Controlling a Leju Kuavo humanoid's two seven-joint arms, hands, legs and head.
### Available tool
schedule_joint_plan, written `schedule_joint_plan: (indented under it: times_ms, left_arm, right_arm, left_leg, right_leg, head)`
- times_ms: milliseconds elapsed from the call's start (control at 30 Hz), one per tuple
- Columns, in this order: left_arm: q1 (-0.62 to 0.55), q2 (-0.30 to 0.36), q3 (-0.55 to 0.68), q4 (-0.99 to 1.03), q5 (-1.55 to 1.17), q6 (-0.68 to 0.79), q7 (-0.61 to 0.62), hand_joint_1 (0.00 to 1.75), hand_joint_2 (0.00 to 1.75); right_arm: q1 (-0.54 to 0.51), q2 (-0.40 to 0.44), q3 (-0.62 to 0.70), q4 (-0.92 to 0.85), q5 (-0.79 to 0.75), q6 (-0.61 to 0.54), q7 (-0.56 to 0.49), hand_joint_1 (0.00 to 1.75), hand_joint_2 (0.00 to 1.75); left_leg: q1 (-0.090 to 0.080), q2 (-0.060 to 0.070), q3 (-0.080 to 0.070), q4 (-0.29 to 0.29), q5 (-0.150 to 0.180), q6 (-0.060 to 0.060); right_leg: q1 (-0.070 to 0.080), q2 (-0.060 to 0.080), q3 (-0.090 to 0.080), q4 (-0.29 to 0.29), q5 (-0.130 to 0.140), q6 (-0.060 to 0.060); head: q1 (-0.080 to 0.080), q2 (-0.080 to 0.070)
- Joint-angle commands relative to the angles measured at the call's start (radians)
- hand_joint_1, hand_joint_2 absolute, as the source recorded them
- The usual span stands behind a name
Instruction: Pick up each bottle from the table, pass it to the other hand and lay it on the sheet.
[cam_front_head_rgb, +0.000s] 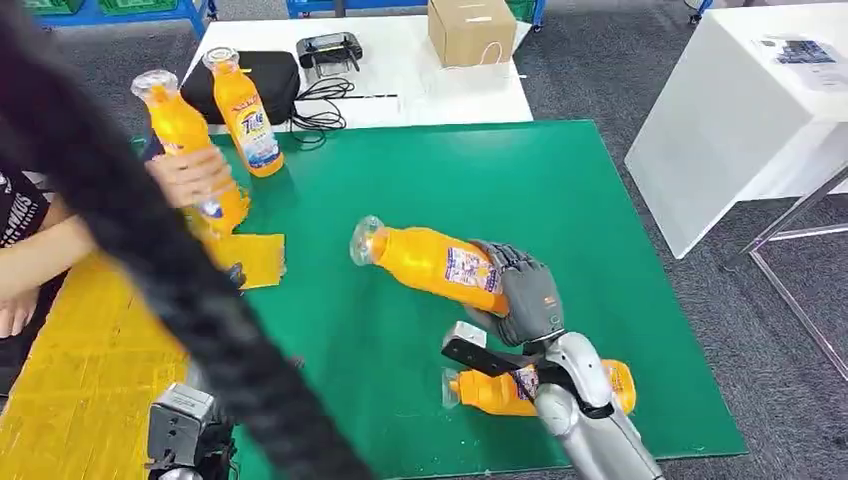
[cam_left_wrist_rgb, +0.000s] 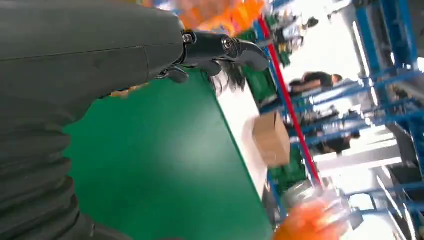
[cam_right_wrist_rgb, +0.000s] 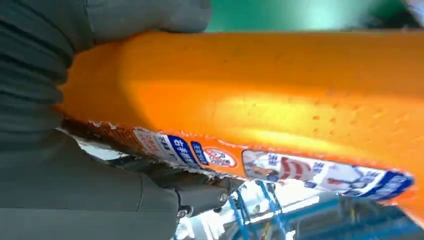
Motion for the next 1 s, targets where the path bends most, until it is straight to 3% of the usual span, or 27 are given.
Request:
schedule_joint_plan:
  times_ms: [33, 567, 633, 700, 733, 1000]
  left_arm:
    - [-0.078, -0.003, -0.086, 0.143, 0.040, -0.027, 0.022, 0.00, 1.75]
    - [-0.082, 0.003, -0.092, 0.147, 0.046, -0.026, 0.023, 0.00, 1.75]
    - [-0.096, 0.005, -0.104, 0.159, 0.065, -0.043, 0.024, 0.00, 1.75]
    - [-0.118, 0.009, -0.118, 0.173, 0.081, -0.060, 0.024, 0.00, 1.75]
    - [-0.125, 0.011, -0.124, 0.175, 0.093, -0.071, 0.024, 0.00, 1.75]
    - [-0.157, 0.028, -0.127, 0.181, 0.188, -0.121, 0.035, 0.00, 1.75]
  right_arm:
    - [0.009, 0.168, 0.037, -0.021, -0.250, 0.044, -0.116, 1.73, 1.75]
    - [0.004, 0.167, 0.054, -0.007, -0.252, 0.032, -0.116, 1.75, 1.75]
    - [-0.006, 0.175, 0.099, 0.023, -0.311, 0.121, -0.135, 1.73, 1.75]
    - [-0.033, 0.201, 0.165, 0.097, -0.305, 0.142, -0.141, 1.69, 1.75]
    - [-0.047, 0.208, 0.201, 0.127, -0.306, 0.163, -0.147, 1.66, 1.75]
    - [-0.091, 0.225, 0.401, 0.269, -0.297, 0.194, -0.187, 1.66, 1.75]
  left_leg:
    - [0.000, 0.000, 0.003, -0.001, -0.001, 0.000]
    - [0.000, 0.000, 0.002, 0.000, 0.000, 0.000]
    - [0.000, 0.000, 0.002, 0.000, 0.000, 0.000]
    - [0.002, 0.001, 0.006, 0.000, -0.002, -0.001]
    - [0.000, 0.001, 0.002, -0.001, 0.000, 0.000]
    - [0.001, 0.002, 0.004, -0.001, -0.001, -0.001]
  right_leg:
    - [0.001, -0.001, 0.004, -0.001, -0.001, -0.001]
    - [0.000, -0.001, 0.003, -0.001, 0.000, 0.000]
    - [0.000, -0.001, 0.002, -0.001, 0.000, 0.000]
    - [0.002, 0.000, 0.008, -0.002, -0.001, -0.001]
    - [0.000, 0.001, 0.002, -0.001, 0.000, 0.000]
    - [0.001, 0.001, 0.004, -0.002, 0.000, -0.001]
  head:
    - [0.000, 0.000]
    - [0.000, 0.000]
    - [0.000, 0.000]
    - [0.000, 0.000]
    - [0.000, 0.000]
    - [0.000, 0.000]
